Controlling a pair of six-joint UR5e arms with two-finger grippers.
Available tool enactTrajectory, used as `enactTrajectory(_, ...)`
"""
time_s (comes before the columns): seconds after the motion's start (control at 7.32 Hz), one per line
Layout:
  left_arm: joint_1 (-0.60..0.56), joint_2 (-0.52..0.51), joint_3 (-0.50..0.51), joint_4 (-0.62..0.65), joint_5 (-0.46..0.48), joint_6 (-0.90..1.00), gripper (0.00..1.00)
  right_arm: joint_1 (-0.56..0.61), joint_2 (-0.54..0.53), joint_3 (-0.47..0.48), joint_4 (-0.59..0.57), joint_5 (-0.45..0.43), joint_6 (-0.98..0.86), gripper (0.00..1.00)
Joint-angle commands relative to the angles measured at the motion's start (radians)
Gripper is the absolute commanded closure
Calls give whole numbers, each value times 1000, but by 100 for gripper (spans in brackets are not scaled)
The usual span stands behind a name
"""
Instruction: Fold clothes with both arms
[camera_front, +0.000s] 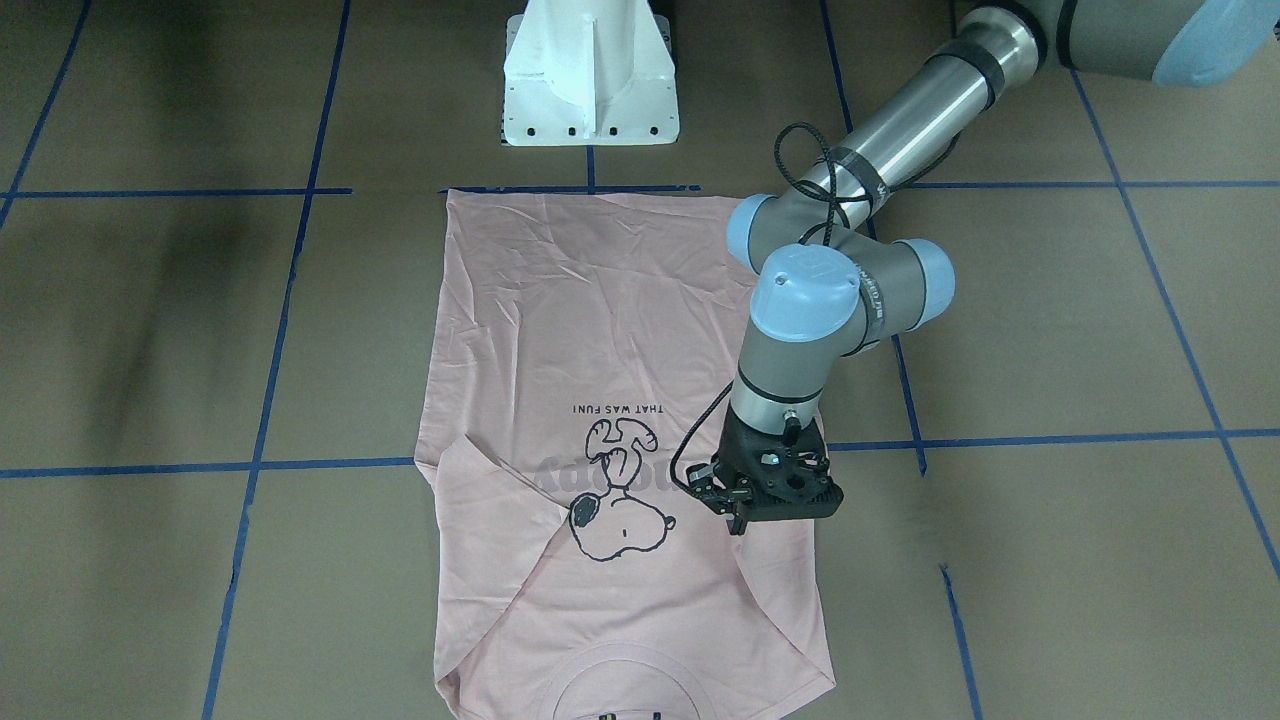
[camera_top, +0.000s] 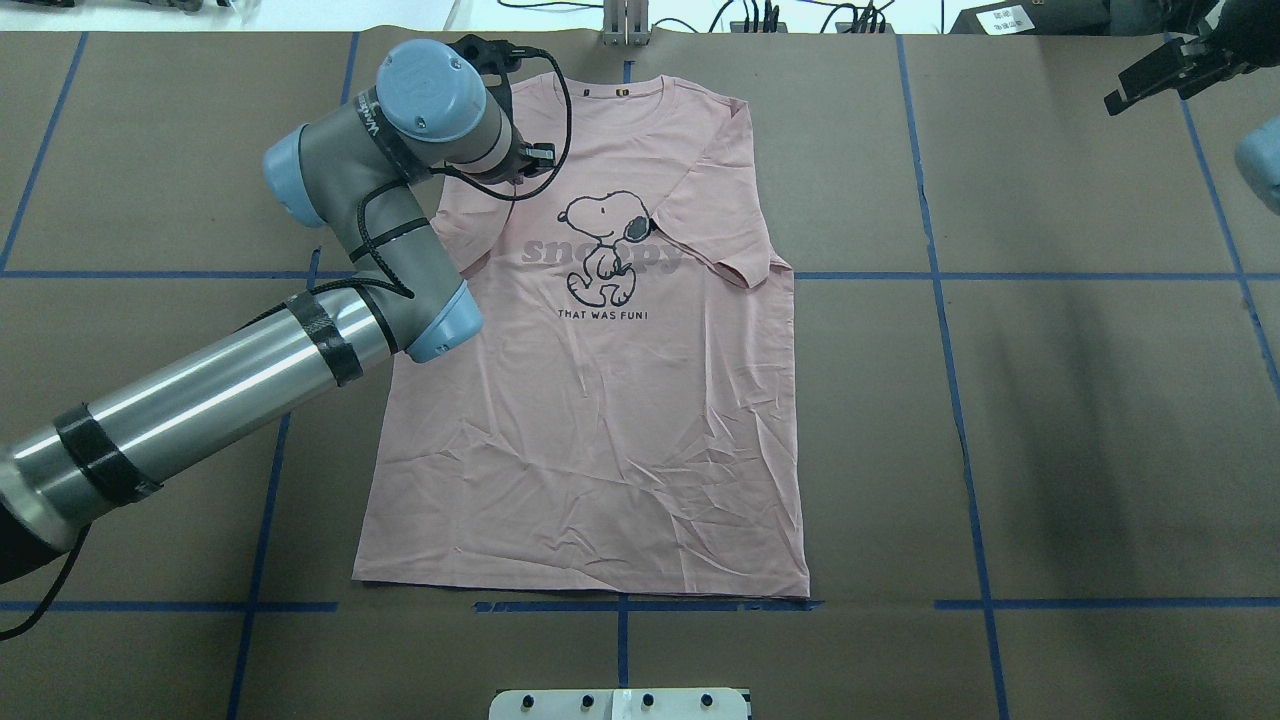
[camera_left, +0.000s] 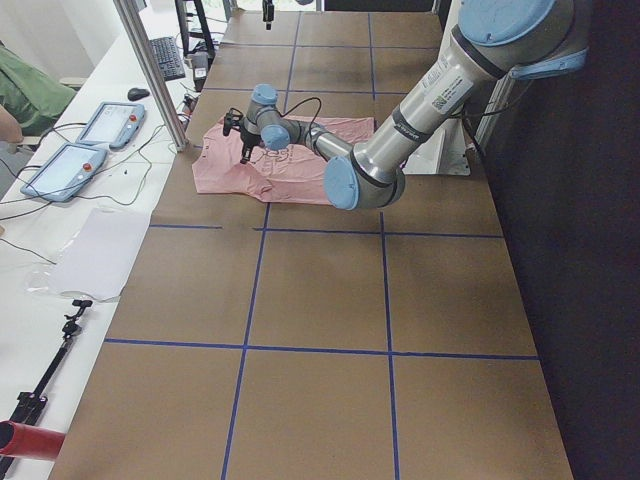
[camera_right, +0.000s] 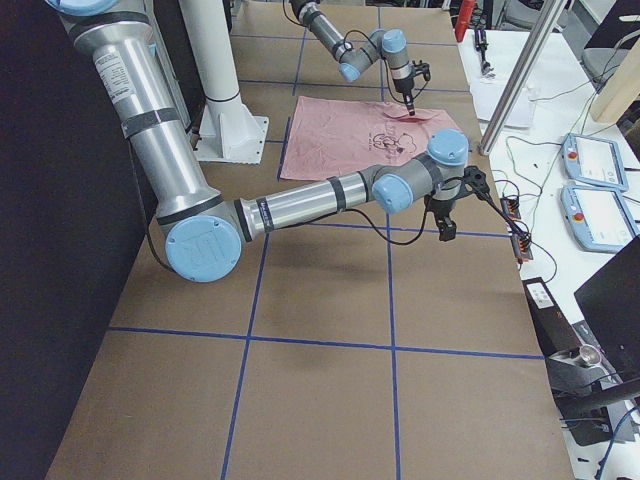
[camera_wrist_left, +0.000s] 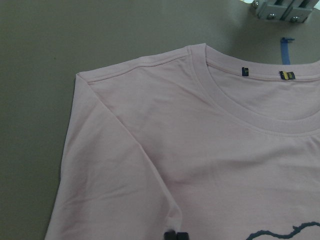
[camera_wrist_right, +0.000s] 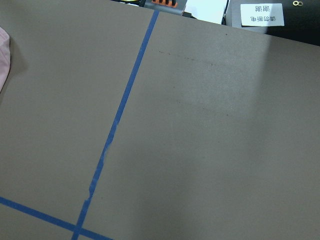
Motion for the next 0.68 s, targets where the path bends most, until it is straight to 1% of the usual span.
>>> enactTrajectory(0.0, -1, 5, -46, 5, -6, 79, 0, -2, -4, 31, 0, 3, 18, 0)
enactTrajectory(0.14, -3, 46, -107, 7, -26, 79, 0, -5, -9, 67, 0, 6, 76, 0)
enactTrajectory(0.27, -1, 132, -223, 7, -61, 79, 0, -41, -32, 137, 0, -1, 175, 0)
enactTrajectory(0.41, 0, 202, -332, 7, -65, 79, 0, -84, -73, 230, -1, -4, 257, 0)
enactTrajectory(0.55, 5, 253, -438, 24, -95, 78, 0, -153, -151, 372, -3, -55, 367, 0)
